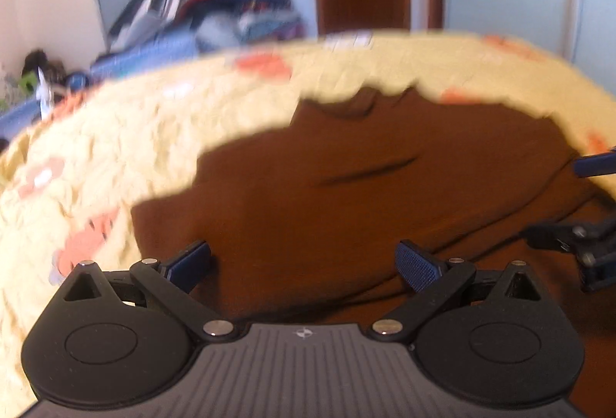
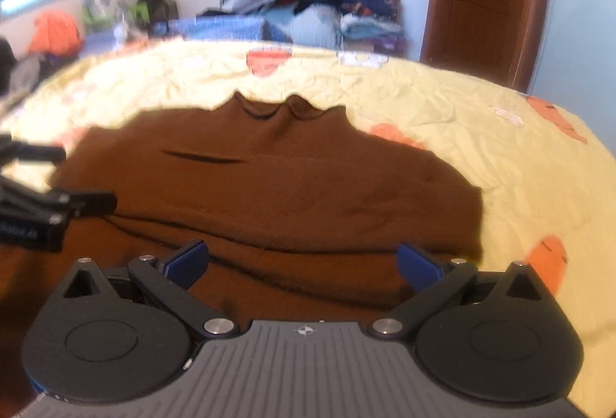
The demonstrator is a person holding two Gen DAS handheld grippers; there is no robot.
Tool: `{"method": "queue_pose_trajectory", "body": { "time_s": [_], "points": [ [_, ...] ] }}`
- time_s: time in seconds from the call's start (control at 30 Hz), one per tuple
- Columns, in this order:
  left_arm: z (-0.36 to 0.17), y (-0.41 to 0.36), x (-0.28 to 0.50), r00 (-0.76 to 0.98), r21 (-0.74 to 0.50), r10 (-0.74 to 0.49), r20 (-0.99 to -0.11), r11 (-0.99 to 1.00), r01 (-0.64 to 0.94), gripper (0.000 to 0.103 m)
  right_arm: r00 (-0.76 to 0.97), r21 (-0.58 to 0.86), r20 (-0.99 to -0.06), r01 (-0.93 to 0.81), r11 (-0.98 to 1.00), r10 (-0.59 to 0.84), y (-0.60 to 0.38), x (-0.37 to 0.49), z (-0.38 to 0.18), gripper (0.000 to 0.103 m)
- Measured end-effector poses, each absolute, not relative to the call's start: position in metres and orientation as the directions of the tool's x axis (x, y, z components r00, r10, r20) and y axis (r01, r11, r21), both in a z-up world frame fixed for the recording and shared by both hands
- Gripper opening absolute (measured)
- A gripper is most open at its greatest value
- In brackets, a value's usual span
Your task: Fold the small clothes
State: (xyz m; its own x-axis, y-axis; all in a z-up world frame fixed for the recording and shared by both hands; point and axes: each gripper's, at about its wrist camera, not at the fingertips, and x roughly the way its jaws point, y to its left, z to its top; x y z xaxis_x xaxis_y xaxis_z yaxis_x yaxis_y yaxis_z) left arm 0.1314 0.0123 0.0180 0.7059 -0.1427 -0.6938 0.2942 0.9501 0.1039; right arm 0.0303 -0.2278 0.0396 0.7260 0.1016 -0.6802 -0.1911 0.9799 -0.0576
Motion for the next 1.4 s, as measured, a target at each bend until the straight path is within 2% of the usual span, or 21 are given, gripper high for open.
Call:
{"method": "queue_pose_trajectory", "body": {
  "time_s": [0.03,0.1,0.17,0.33,0.43,0.53,0.6,0.63,0.67,0.77,0.9,0.97,1.0,1.07,1.17,1.3,1.37,1.4],
  "points": [
    [0.011,0.019,0.133,0.709,0.069,-0.173,-0.683,0.952,0.299,0.103,0.691,-0.081,-0.719,-0.189,0.979,0.074,-0.226,0.036,0.027,0.103],
    [0.004,0.028,0.125,0.741,0.067,-0.205,-0.639,0.946,0.319,0.103,0.714,0.013,-0.686,-0.178,0.984,0.138,-0.244,0.028,0.016,0.103],
    [0.004,0.026,0.123,0.747,0.084,-0.192,-0.636,0.946,0.314,0.103,0.741,0.008,-0.653,-0.196,0.981,0.153,-0.251,0.018,0.011,0.103],
    [0.017,0.023,0.099,0.771,0.124,-0.138,-0.622,0.955,0.270,0.103,0.740,-0.017,-0.660,-0.187,0.982,0.129,-0.256,0.010,0.018,0.103],
    [0.030,0.039,0.061,0.767,0.017,-0.231,-0.598,0.954,0.301,0.103,0.751,0.045,-0.643,-0.155,0.987,0.147,-0.264,-0.033,0.033,0.103],
    [0.023,0.046,0.043,0.703,-0.072,-0.297,-0.647,0.941,0.331,0.103,0.737,0.142,-0.641,-0.160,0.977,0.214,-0.271,-0.067,0.030,0.103],
    [0.006,0.041,0.042,0.671,-0.031,-0.261,-0.694,0.942,0.335,0.103,0.714,0.112,-0.669,-0.179,0.977,0.208,-0.267,-0.076,0.021,0.103],
    [0.001,0.039,0.035,0.703,0.018,-0.246,-0.667,0.938,0.346,0.103,0.733,0.042,-0.655,-0.208,0.977,0.184,-0.262,-0.083,0.016,0.103],
    [0.001,0.039,0.037,0.696,0.008,-0.252,-0.672,0.938,0.347,0.103,0.743,0.000,-0.646,-0.230,0.973,0.176,-0.260,-0.087,0.012,0.103],
    [0.010,0.043,0.042,0.678,0.001,-0.206,-0.706,0.957,0.291,0.103,0.734,0.005,-0.660,-0.210,0.978,0.161,-0.268,-0.081,0.016,0.103],
    [0.020,0.055,0.026,0.667,-0.062,-0.248,-0.703,0.955,0.290,0.103,0.708,0.016,-0.693,-0.170,0.985,0.133,-0.267,-0.087,0.031,0.103],
    [0.008,0.058,0.020,0.649,-0.038,-0.226,-0.726,0.956,0.290,0.103,0.707,0.021,-0.689,-0.203,0.979,0.161,-0.262,-0.095,0.029,0.103],
    [0.002,0.055,0.013,0.691,0.019,-0.210,-0.692,0.951,0.308,0.103,0.692,0.022,-0.702,-0.217,0.976,0.170,-0.261,-0.097,0.023,0.103],
    [0.001,0.061,0.006,0.700,0.000,-0.221,-0.679,0.954,0.301,0.103,0.735,-0.001,-0.653,-0.242,0.970,0.182,-0.264,-0.107,0.012,0.103],
    [0.014,0.066,-0.005,0.698,-0.001,-0.172,-0.695,0.971,0.238,0.103,0.706,0.012,-0.692,-0.194,0.981,0.148,-0.271,-0.104,0.021,0.103],
    [0.022,0.102,-0.032,0.665,-0.171,-0.252,-0.703,0.968,0.186,0.103,0.700,0.207,-0.676,-0.119,0.971,0.230,-0.304,-0.131,0.042,0.103],
    [0.018,0.126,-0.040,0.614,-0.295,-0.310,-0.726,0.947,0.130,0.103,0.688,0.329,-0.672,-0.052,0.943,0.273,-0.328,-0.147,0.045,0.103],
    [0.019,0.138,-0.046,0.615,-0.355,-0.350,-0.706,0.927,0.119,0.103,0.677,0.394,-0.671,-0.020,0.919,0.303,-0.339,-0.153,0.044,0.103]
  ]
}}
